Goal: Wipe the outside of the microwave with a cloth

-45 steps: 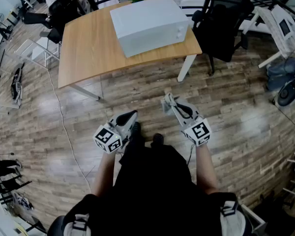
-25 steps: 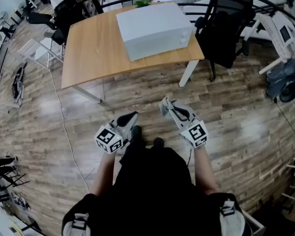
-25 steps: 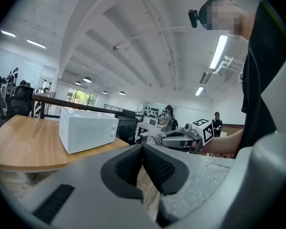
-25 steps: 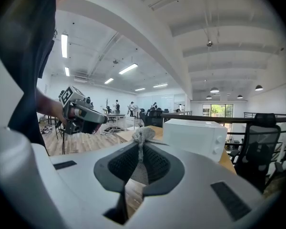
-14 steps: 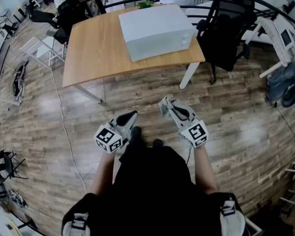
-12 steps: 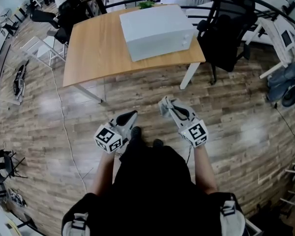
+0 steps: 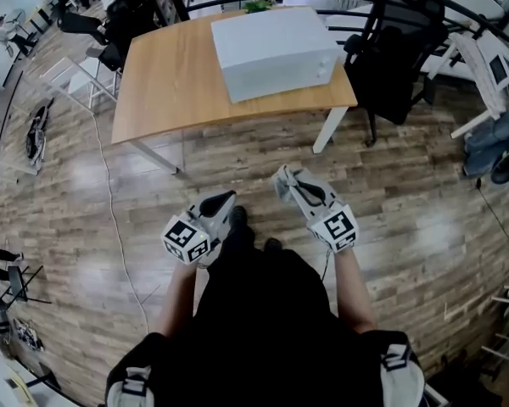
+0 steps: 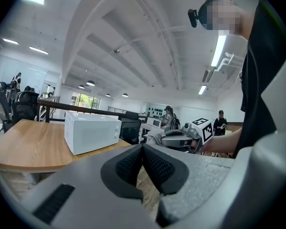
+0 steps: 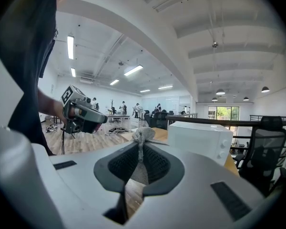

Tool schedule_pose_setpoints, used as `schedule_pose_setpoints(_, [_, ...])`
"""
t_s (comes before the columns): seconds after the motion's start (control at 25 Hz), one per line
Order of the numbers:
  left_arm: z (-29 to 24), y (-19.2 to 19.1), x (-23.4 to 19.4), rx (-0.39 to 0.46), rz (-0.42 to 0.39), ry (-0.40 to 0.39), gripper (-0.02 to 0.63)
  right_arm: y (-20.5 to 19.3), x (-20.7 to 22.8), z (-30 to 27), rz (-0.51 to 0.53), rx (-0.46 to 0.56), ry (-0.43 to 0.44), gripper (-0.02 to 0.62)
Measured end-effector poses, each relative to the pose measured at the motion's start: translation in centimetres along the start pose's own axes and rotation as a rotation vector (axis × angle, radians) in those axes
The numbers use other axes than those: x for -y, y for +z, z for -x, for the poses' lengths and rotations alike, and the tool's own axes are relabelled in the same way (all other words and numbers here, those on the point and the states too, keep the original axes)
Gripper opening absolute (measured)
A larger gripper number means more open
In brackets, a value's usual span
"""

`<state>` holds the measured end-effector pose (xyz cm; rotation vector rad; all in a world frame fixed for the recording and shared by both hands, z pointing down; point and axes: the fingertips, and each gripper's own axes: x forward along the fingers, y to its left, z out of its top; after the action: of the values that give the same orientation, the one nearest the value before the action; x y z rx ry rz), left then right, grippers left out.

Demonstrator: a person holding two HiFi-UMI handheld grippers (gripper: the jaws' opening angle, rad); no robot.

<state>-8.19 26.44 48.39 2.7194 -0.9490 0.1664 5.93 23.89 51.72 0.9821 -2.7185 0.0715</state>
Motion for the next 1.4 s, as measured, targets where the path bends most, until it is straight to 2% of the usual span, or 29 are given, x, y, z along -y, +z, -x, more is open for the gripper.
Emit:
schedule_pose_setpoints(0.44, [-1.1, -0.5, -2.4, -0.003, 0.019, -0.014, 0.003, -0.6, 0.8, -1.6, -0.001, -0.025, -0.004, 0.026])
schedule_pose_setpoints(0.64, [-2.7, 0.3, -4.1, 0.005, 0.009, -0.039, 0.003, -0.7, 2.6, -2.8, -0.005, -0.038, -0.026, 0.026])
schedule_pose_setpoints(1.4, [-7.5, 3.1, -14.3, -0.022, 0.057, -0.056, 0.003, 0.9, 8.6, -11.7, -0.041, -0.068, -0.041, 0.026])
